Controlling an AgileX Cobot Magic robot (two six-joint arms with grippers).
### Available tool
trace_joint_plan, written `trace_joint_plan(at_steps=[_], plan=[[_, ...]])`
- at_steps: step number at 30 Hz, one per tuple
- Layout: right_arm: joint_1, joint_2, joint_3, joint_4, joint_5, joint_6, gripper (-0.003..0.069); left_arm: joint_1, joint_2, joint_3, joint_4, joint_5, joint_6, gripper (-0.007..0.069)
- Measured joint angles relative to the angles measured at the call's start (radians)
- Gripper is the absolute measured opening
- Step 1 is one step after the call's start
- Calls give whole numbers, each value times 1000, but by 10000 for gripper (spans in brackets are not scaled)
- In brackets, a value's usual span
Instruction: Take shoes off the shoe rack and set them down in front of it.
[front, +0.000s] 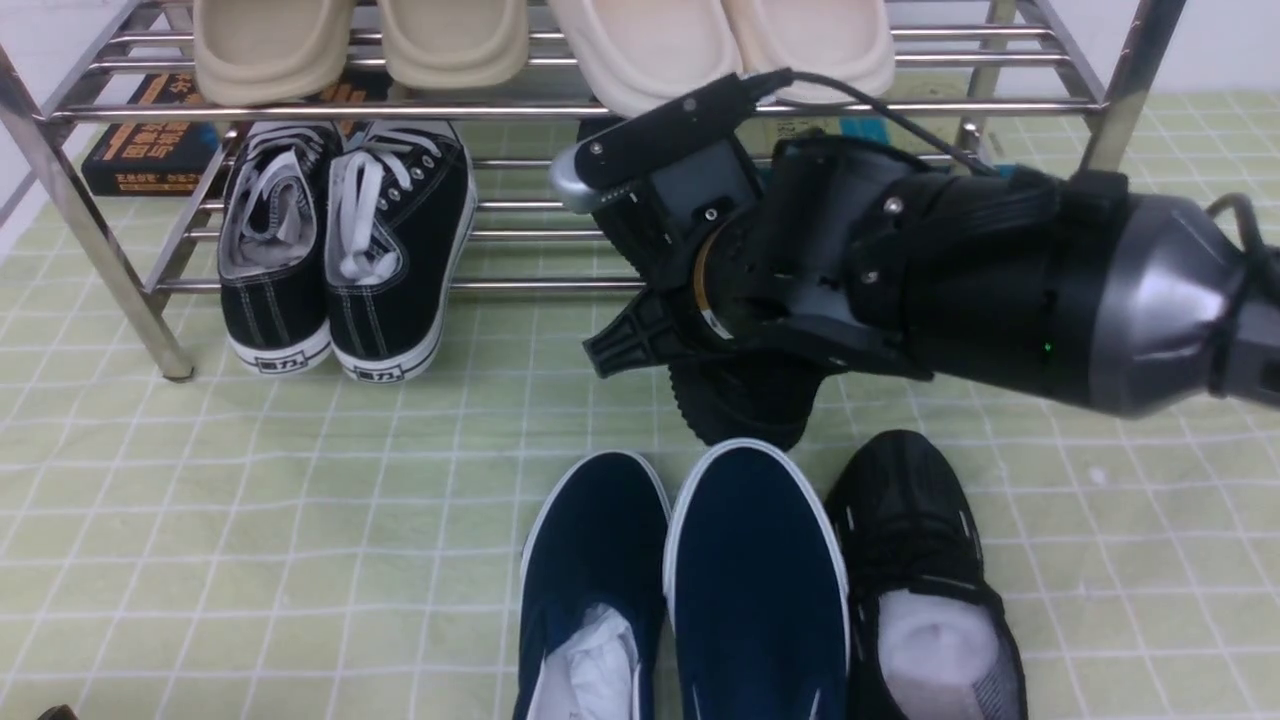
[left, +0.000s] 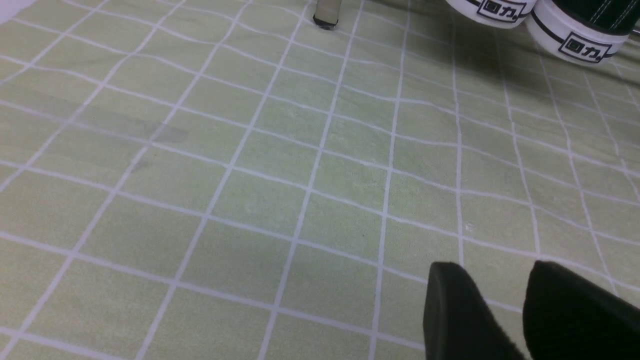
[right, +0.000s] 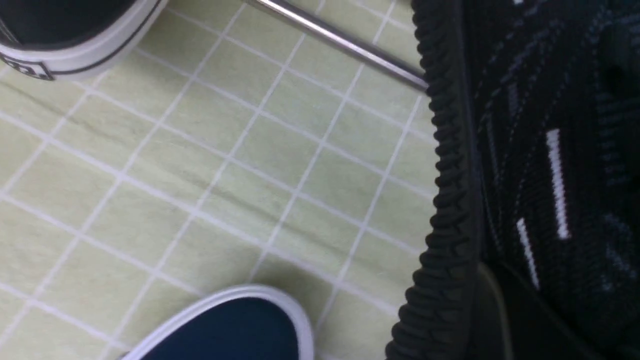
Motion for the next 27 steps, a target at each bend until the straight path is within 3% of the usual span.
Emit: trace_joint_plan(at_steps=[7, 14, 19, 23, 27], plan=[[8, 1, 11, -121, 4, -1, 4, 0, 0, 0, 0, 0, 0, 239], [8, 1, 11, -90, 35, -5, 6, 0, 0, 0, 0, 0, 0, 239], [7, -23, 10, 74, 90, -98, 6, 0, 0, 0, 0, 0, 0, 239], [7, -68, 8, 300, 163, -282, 6, 0, 0, 0, 0, 0, 0, 239], [7, -119, 1, 438, 241, -415, 6, 0, 0, 0, 0, 0, 0, 239]])
